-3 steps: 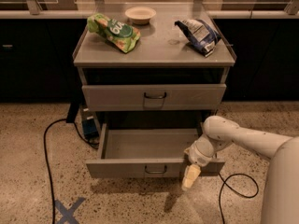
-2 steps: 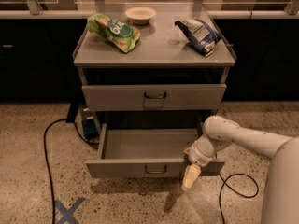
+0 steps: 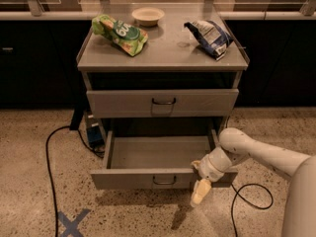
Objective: Open middle drawer
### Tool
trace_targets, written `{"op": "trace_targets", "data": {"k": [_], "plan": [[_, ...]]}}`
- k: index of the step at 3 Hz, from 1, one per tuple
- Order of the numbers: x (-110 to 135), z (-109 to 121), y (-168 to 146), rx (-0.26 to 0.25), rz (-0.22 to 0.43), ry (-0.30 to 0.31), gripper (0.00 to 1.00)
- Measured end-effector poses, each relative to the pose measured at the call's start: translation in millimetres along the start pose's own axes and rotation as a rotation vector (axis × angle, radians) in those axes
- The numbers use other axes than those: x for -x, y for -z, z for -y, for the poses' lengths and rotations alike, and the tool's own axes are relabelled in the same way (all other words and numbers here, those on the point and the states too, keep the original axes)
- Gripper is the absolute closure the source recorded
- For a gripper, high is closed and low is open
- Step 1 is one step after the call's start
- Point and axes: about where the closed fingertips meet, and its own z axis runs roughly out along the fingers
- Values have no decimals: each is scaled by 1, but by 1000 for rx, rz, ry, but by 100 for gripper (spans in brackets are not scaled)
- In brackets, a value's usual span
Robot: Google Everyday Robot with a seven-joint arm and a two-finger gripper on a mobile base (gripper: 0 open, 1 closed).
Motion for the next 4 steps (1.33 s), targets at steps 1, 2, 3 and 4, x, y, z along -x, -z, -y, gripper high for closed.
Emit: {"op": "trace_targets", "data": {"k": [1,2,3,4], "plan": [[2,-3,2,8,10,0,0],[6,-53,21,67,72,12,0],[24,-133,53,140,117,37,0],[25,-125,48,129,100,38,0]]}}
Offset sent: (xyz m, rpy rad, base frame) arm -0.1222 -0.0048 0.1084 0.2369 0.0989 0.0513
